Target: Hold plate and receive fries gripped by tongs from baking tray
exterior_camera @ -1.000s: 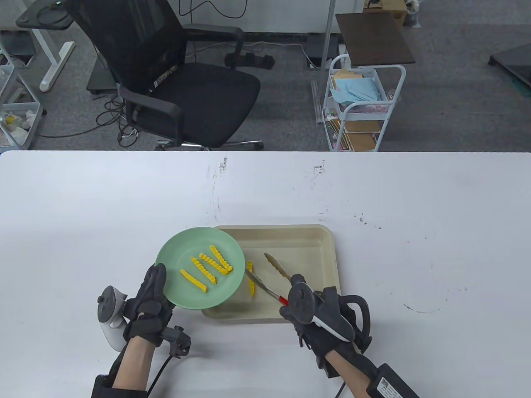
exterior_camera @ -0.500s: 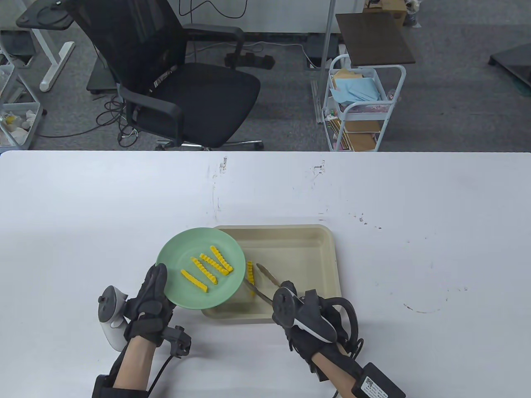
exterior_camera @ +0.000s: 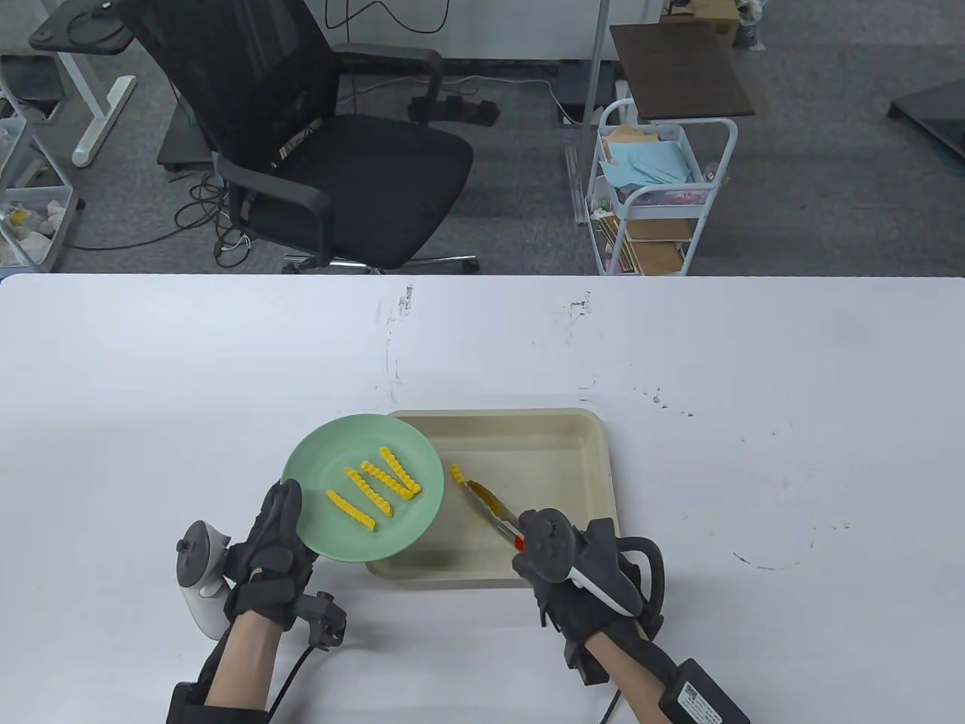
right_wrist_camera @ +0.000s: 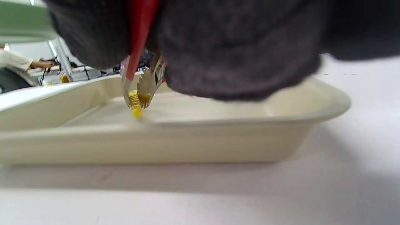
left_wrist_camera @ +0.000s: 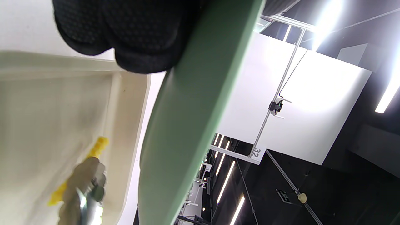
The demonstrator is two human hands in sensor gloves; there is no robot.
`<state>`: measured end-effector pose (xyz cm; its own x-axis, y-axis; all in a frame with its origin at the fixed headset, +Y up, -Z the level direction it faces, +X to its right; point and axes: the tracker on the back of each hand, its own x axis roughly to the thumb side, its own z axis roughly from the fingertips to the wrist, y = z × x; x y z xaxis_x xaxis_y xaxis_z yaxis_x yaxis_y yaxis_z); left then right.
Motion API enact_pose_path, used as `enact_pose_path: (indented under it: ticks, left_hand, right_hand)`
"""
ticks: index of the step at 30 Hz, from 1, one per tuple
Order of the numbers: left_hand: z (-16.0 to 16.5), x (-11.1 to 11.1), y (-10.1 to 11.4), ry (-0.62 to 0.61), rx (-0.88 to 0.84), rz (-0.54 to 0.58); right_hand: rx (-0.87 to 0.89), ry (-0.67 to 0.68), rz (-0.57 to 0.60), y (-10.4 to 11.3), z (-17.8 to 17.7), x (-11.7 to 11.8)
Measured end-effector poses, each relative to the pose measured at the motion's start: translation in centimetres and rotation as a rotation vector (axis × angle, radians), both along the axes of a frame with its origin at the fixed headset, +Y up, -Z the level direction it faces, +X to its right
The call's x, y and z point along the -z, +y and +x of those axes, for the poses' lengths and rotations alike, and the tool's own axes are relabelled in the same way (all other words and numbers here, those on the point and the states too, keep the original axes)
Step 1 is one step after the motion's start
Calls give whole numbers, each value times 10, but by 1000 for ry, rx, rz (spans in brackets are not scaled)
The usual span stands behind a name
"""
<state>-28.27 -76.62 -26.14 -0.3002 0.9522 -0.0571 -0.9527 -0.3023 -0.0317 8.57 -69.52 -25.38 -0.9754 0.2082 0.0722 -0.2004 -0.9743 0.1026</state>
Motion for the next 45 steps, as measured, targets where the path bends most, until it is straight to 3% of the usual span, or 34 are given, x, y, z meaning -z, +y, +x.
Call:
enact_pose_path:
  ticks: [7, 14, 18, 24, 32, 40, 45]
  left_hand:
    - [-1, 0, 0, 1, 5, 1]
    - [0, 0, 0, -5, 8, 0]
    - [0, 0, -1, -11, 12, 1]
    - [1, 0, -1, -12, 21, 1]
    - [2, 1, -2, -17, 39, -2]
    - [2, 1, -1, -17, 31, -1]
    - [3, 1, -2, -17, 31, -1]
  right_hand:
    - [183, -84, 113, 40, 34, -2]
    - [235, 44, 175, 80, 15, -20]
    - [245, 116, 135, 82, -6, -20]
    - [68, 146, 141, 72, -36, -11]
    - [-18, 155, 137, 66, -47, -6]
    - [44, 149, 166, 71, -36, -11]
    - [203, 21, 254, 72, 2, -9]
